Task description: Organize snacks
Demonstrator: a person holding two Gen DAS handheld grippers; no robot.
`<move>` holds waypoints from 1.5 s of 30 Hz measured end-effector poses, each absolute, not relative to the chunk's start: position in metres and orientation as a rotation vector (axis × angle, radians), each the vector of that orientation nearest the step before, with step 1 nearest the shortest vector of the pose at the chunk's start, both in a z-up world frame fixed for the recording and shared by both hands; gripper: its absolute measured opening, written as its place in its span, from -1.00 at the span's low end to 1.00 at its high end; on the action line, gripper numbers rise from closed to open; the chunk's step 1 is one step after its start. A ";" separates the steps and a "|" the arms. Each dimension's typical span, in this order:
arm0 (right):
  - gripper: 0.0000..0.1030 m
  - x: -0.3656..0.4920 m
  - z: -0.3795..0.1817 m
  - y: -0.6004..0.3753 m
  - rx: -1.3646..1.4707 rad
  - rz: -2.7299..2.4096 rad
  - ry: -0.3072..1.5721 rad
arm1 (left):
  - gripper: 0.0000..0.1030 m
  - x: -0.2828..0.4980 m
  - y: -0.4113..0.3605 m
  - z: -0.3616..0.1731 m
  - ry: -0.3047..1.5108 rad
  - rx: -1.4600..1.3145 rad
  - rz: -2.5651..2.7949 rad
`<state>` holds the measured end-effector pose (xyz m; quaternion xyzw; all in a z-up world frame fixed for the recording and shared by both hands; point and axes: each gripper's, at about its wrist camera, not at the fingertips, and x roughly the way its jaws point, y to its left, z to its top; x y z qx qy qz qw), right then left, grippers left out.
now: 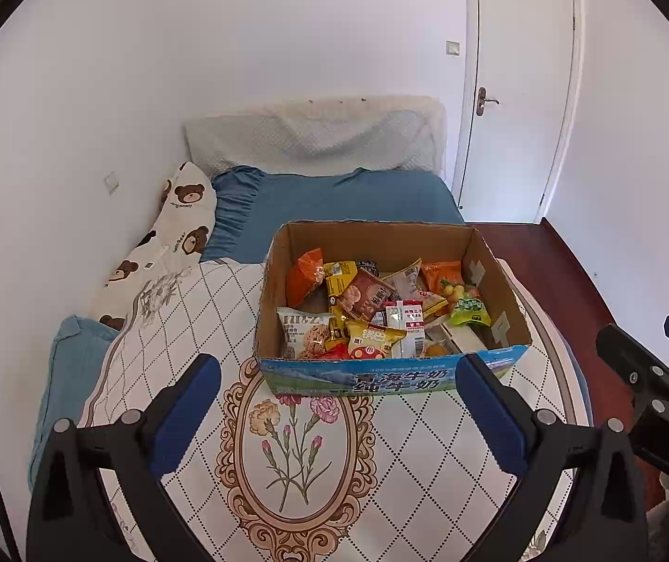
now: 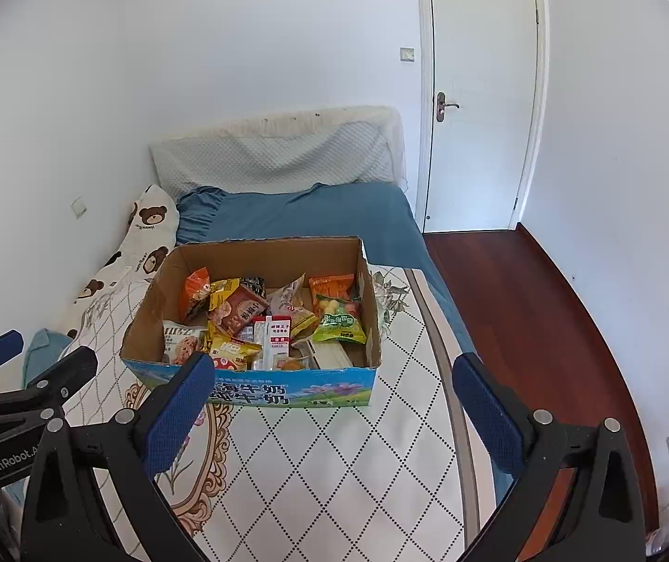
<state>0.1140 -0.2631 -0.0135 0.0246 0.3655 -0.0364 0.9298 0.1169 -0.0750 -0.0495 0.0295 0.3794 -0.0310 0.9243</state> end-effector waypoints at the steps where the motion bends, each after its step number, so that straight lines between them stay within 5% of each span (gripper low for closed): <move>1: 1.00 0.114 -0.013 -0.263 0.049 -0.076 0.747 | 1.00 0.117 -0.075 -0.050 0.779 0.060 -0.063; 45: 1.00 0.110 -0.008 -0.263 0.063 -0.070 0.739 | 1.00 0.117 -0.073 -0.041 0.770 0.052 -0.068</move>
